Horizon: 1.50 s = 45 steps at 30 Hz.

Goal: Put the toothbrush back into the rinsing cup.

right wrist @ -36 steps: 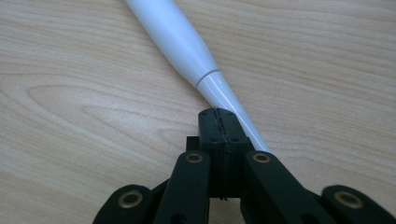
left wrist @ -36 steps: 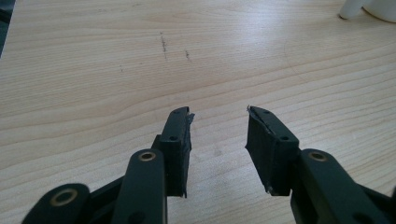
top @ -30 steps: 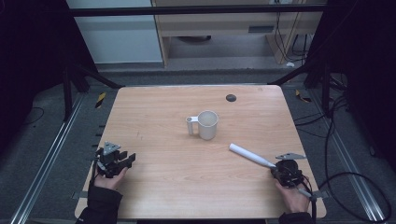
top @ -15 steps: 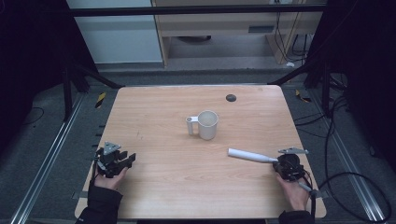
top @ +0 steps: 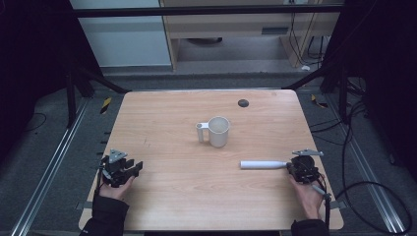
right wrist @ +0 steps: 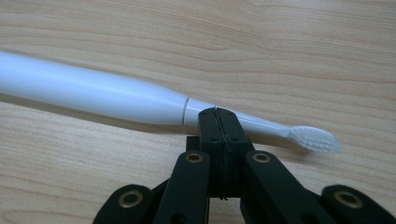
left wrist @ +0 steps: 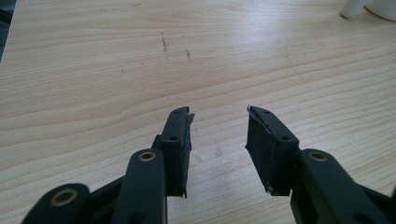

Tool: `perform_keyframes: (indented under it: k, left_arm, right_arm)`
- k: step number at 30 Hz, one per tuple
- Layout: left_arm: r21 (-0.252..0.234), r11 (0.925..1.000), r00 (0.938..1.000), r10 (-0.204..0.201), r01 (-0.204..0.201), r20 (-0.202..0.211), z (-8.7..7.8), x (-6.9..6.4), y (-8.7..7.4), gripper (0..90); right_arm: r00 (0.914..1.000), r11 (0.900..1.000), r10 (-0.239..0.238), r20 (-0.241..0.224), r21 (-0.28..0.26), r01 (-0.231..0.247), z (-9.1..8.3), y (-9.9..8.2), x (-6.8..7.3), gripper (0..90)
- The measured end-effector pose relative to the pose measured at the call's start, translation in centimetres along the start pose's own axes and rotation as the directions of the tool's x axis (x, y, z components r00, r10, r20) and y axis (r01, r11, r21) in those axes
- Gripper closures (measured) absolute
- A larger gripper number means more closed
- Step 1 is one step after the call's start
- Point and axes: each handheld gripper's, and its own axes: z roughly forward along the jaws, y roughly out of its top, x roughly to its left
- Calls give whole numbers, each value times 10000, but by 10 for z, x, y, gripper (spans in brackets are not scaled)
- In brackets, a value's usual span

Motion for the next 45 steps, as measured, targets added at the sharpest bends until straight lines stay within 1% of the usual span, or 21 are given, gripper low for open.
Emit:
perform_keyframes:
  k: [12, 13, 14, 16, 21, 23, 28, 29, 31, 32, 36, 38, 40, 42, 45]
  left_arm:
    - [-22, 10000, 10000, 14, -14, -26, 0, 0, 0, 591]
    - [-26, 10000, 10000, 15, -15, -31, 0, 0, 0, 592]
    - [-28, 10000, 10000, 15, -15, -31, 0, 0, 0, 592]
    - [-36, 10000, 10000, 21, -21, -34, 0, 0, 0, 592]
    - [-28, 10000, 10000, 18, -18, -43, 0, 0, 0, 593]
    - [-25, 10000, 10000, 21, -21, -41, 0, 0, 0, 593]
    - [-21, 10000, 10000, 34, -34, -62, 1, 0, 0, 593]
    - [-21, 10000, 10000, 38, -38, -69, 0, 0, 0, 593]
    - [-7, 10000, 10000, 44, -45, -86, 0, 0, 0, 595]
    - [17, 10000, 9999, 63, -62, -133, 1, 0, 0, 595]
    - [34, 9999, 9998, 100, -99, -173, 1, 0, 0, 595]
    - [42, 9999, 9997, 126, -125, -185, 1, 0, 0, 595]
    - [27, 9999, 9997, 126, -126, -197, 1, 0, 0, 595]
    - [36, 9999, 9997, 125, -124, -206, 1, 0, 0, 596]
    - [46, 9999, 9997, 132, -132, -208, 1, 0, 0, 597]
  right_arm:
    - [9999, 9999, 51, 108, -93, -50, 11, 11, -1, 900]
    - [10000, 9998, 37, 64, -177, -36, 11, 12, -2, 900]
    - [9999, 9997, 127, 12, -186, -126, 12, 13, -2, 900]
    - [9998, 9998, 187, -8, -120, -187, 15, 14, -3, 900]
    - [9999, 9995, 168, 40, -261, -167, 18, 19, -2, 900]
    - [9998, 9995, 189, 8, -242, -189, 19, 20, -2, 900]
    - [10000, 9992, 53, -77, -386, -56, 23, 25, 0, 900]
    - [10000, 9988, 13, -79, -485, -17, 24, 26, 0, 900]
    - [9999, 9988, 33, -103, -492, -38, 24, 26, 0, 900]
    - [9998, 9987, 64, -187, -507, -73, 26, 27, 0, 900]
    - [9998, 9989, -16, -186, -461, 7, 28, 28, 1, 900]
    - [9996, 9979, -98, -263, -640, 81, 28, 30, 2, 900]
    - [9996, 9978, -180, -217, -636, 166, 30, 32, 5, 900]
    - [9993, 9980, -270, -264, -580, 255, 33, 34, 7, 900]
    - [9993, 9982, -234, -301, -561, 217, 35, 35, 9, 900]
